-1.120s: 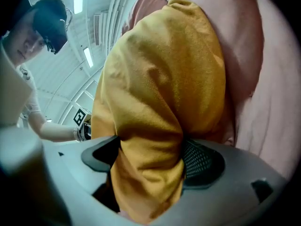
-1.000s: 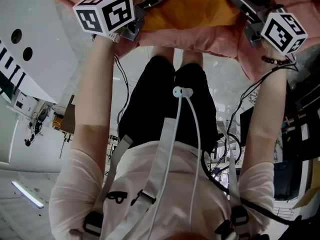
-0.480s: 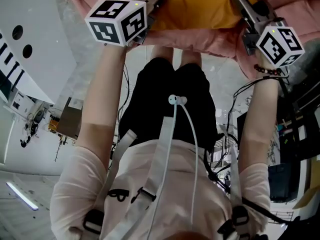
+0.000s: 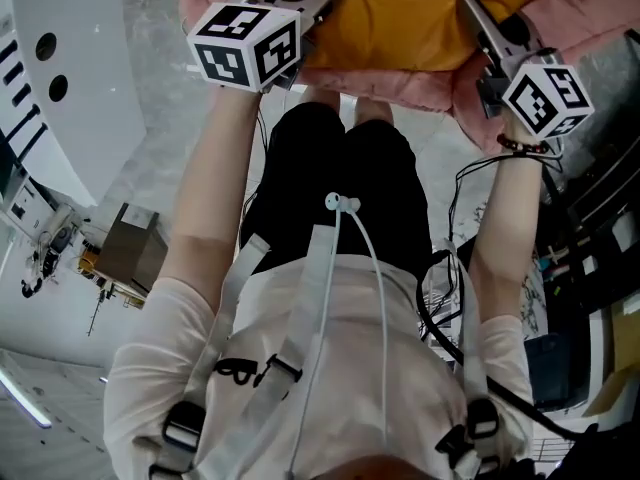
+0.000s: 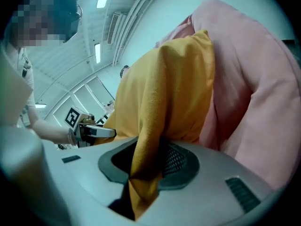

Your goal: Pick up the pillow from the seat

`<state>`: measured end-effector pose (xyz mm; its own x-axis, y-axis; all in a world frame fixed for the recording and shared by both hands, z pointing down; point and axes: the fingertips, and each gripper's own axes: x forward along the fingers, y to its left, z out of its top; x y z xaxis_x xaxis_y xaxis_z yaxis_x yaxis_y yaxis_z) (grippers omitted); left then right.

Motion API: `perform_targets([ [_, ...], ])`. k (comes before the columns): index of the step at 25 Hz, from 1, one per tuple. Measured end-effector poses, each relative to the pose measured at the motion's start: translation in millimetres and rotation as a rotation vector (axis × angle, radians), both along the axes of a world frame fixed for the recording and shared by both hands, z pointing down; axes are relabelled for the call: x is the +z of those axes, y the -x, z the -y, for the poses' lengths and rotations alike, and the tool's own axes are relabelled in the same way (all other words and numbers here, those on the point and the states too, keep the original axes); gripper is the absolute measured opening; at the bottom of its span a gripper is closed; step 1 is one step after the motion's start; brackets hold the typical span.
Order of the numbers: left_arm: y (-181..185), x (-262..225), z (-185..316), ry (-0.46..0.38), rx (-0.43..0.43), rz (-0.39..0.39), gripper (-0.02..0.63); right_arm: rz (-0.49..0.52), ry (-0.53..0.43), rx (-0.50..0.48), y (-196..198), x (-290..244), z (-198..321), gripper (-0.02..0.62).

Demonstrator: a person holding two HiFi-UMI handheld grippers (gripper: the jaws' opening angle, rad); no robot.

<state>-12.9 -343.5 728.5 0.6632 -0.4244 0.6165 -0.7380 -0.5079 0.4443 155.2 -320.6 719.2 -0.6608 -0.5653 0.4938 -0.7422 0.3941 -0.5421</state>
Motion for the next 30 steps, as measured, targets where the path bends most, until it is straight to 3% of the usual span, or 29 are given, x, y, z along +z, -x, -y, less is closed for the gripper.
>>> perform_targets([
  [7, -14.1, -46.1, -20.6, -0.052, 0.023, 0.014, 0.219, -0.021, 0.007, 0.020, -12.9, -39.8, -26.2, 0.117],
  [19, -10.3, -118.5, -15.9, -0.144, -0.022, -0.023, 0.218, -0.039, -0.112, 0.041, -10.5, -116.9, -16.9, 0.117],
  [30, -27.8, -177.3, -7.8, -0.179, -0.090, -0.141, 0.210, -0.082, -0.275, 0.068, -26.6, -202.2, 2.1, 0.117],
])
